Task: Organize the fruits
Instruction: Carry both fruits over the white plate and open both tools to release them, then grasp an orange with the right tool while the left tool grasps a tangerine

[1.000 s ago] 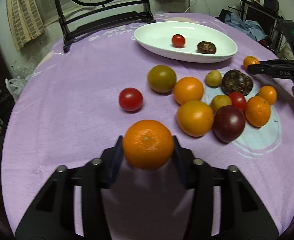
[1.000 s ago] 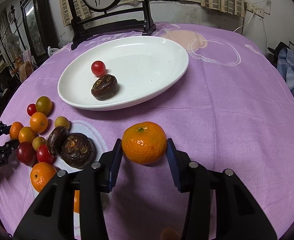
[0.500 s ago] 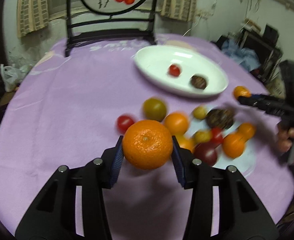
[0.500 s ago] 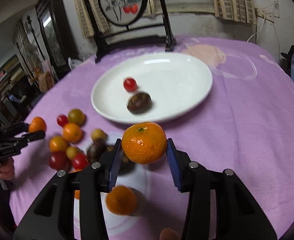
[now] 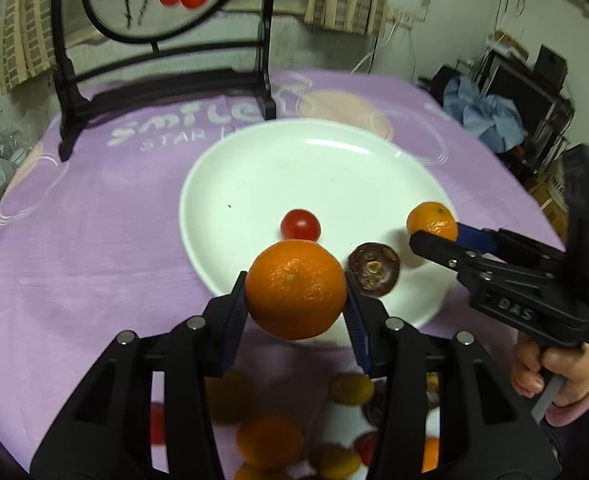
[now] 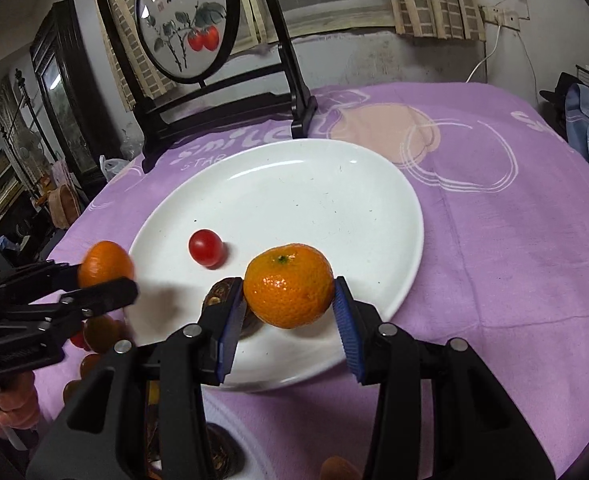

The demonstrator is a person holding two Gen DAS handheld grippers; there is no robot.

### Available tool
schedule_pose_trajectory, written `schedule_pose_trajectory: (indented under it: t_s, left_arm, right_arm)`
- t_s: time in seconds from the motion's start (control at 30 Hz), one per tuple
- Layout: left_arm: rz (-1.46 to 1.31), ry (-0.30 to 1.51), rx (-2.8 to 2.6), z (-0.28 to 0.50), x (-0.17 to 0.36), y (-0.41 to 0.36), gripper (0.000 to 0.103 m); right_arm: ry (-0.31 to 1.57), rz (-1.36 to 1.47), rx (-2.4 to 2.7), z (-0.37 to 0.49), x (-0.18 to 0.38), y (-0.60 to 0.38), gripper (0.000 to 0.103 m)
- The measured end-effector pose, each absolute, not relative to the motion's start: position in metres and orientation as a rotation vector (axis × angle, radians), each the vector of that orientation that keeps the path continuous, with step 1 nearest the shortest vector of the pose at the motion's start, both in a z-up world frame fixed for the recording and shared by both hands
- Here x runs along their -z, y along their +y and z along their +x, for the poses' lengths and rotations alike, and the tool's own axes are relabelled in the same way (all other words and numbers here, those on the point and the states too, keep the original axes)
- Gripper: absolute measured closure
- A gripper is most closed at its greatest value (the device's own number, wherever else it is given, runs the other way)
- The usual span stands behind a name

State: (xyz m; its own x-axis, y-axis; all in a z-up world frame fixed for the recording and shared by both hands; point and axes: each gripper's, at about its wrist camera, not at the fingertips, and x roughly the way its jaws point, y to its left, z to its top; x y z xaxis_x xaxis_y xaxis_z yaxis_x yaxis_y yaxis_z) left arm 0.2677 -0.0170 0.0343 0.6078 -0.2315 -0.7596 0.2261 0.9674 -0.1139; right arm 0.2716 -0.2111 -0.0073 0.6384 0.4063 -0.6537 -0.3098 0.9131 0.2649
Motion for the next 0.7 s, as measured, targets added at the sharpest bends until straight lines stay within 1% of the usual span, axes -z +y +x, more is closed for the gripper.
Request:
schedule_pose_trajectory:
  t_s: [0.1, 0.13, 0.17, 0.2, 0.23, 0.27, 0.4, 0.43, 0.47, 0.5, 0.7]
  left_arm:
    - [-0.008, 0.908, 0.240, 0.283, -0.025, -0.020, 0.057]
    - [-0.017, 0.917, 0.234, 0.286, -0.023, -0.019, 0.057]
    - [-0.027, 0.927, 0.229, 0.288, -0.021, -0.018, 0.056]
    - [-0.035, 0.933, 0.226, 0.290, -0.020, -0.018, 0.052]
    - [-0.036, 0.926, 0.225, 0.289, -0.023, -0.017, 0.033]
    - [-0.031, 0.901, 0.213, 0.283, -0.029, -0.015, 0.018]
    - [-0.023, 0.817, 0.195, 0.256, -0.056, -0.003, 0.005]
    - [-0.029, 0.795, 0.190, 0.245, -0.062, 0.004, 0.002]
    - [-0.030, 0.779, 0.182, 0.237, -0.064, 0.009, 0.002]
    - [-0.024, 0.767, 0.170, 0.230, -0.064, 0.014, 0.002]
    - [0.054, 0.740, 0.068, 0.187, -0.050, 0.035, 0.002]
  right_arm:
    - [0.788, 0.118, -0.419, 0.274, 0.011, -0.208, 0.058]
    - [0.792, 0.112, -0.421, 0.274, 0.012, -0.206, 0.056]
    - [0.791, 0.108, -0.422, 0.273, 0.012, -0.206, 0.050]
    - [0.788, 0.108, -0.427, 0.272, 0.011, -0.206, 0.047]
    - [0.782, 0.111, -0.431, 0.269, 0.009, -0.207, 0.046]
    - [0.773, 0.115, -0.433, 0.266, 0.006, -0.209, 0.046]
    - [0.744, 0.111, -0.461, 0.245, -0.009, -0.216, 0.046]
    - [0.745, 0.108, -0.475, 0.240, -0.011, -0.217, 0.045]
    - [0.748, 0.104, -0.493, 0.233, -0.012, -0.217, 0.039]
    - [0.748, 0.095, -0.509, 0.225, -0.014, -0.218, 0.037]
    - [0.769, 0.015, -0.535, 0.187, -0.007, -0.218, 0.037]
